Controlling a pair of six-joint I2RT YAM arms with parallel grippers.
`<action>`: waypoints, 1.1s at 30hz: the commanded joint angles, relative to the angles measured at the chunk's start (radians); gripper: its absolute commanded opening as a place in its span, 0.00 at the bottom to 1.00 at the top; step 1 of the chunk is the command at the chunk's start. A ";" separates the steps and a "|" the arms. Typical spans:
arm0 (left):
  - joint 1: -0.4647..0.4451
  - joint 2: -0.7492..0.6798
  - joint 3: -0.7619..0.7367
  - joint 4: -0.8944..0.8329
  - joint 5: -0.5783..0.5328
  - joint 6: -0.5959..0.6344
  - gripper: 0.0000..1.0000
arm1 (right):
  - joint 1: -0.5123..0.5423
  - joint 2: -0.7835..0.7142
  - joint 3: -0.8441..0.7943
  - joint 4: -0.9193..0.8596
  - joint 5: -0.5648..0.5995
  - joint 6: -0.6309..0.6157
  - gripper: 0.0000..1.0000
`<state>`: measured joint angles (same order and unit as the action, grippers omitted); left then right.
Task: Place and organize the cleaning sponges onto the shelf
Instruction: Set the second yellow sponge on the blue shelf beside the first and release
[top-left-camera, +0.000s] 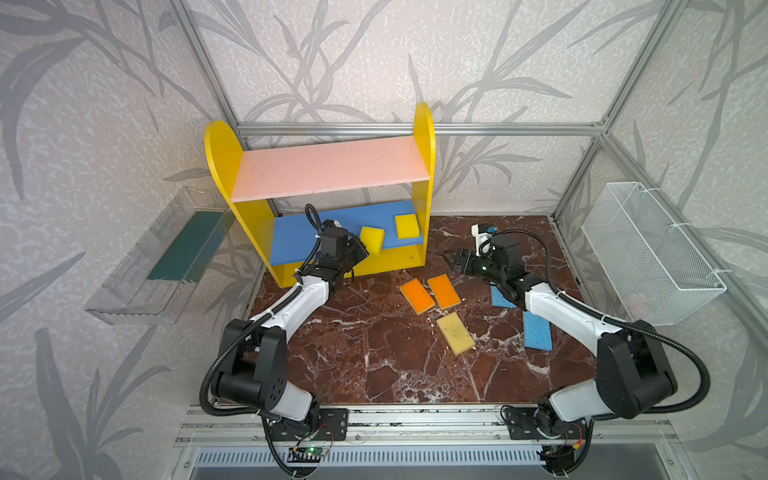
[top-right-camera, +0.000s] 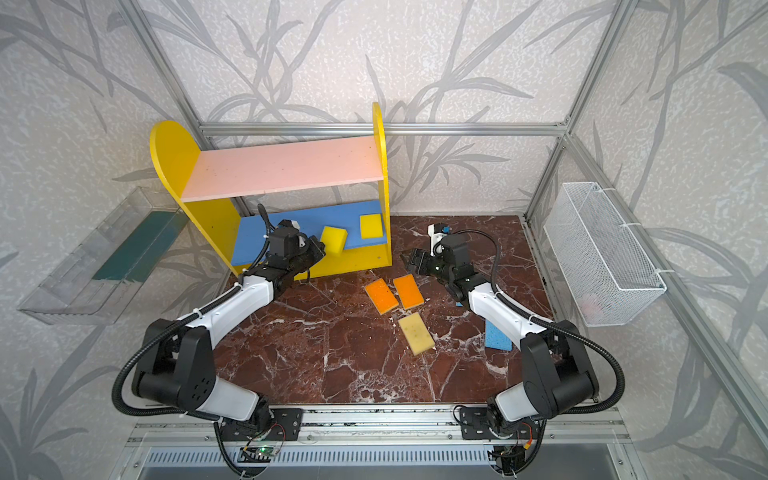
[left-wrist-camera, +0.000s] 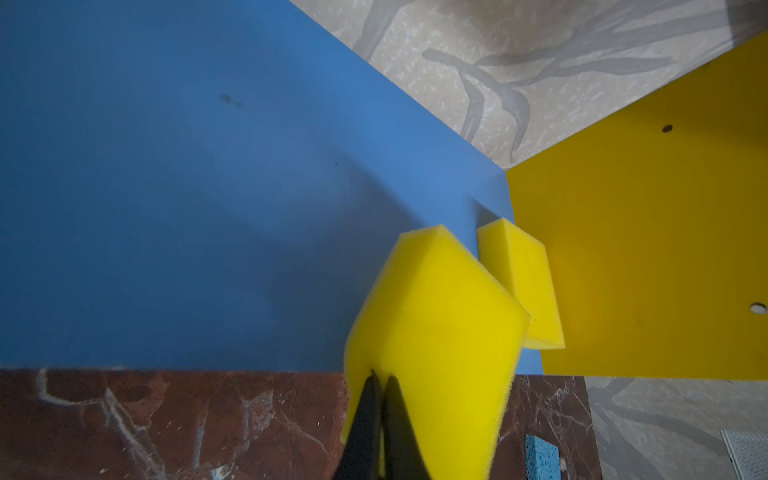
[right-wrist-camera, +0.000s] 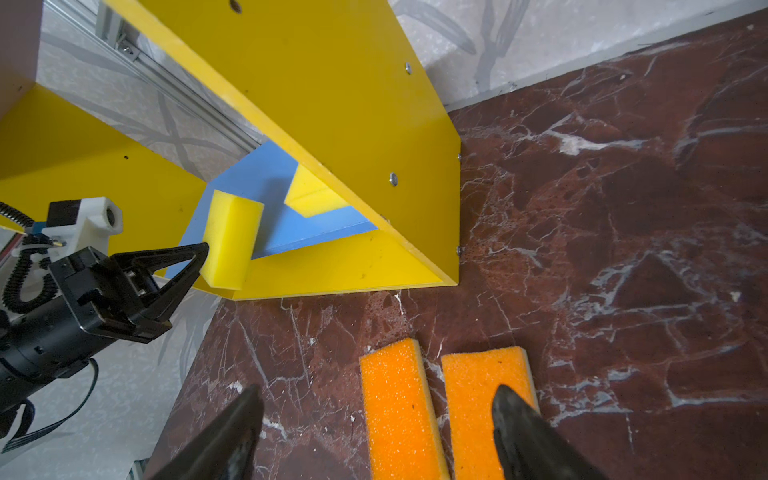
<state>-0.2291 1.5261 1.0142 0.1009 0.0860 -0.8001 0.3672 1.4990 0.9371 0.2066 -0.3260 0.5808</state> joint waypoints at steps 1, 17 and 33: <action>-0.026 0.031 0.058 0.068 -0.086 -0.034 0.01 | -0.021 0.043 0.034 0.064 -0.023 0.030 0.84; -0.081 0.248 0.332 -0.031 -0.195 -0.071 0.00 | -0.075 0.139 0.043 0.158 -0.071 0.089 0.84; -0.115 0.298 0.362 -0.058 -0.242 -0.135 0.08 | -0.085 0.128 0.027 0.174 -0.084 0.105 0.84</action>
<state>-0.3279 1.8091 1.3403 0.0517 -0.1280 -0.9184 0.2886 1.6356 0.9710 0.3508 -0.3985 0.6838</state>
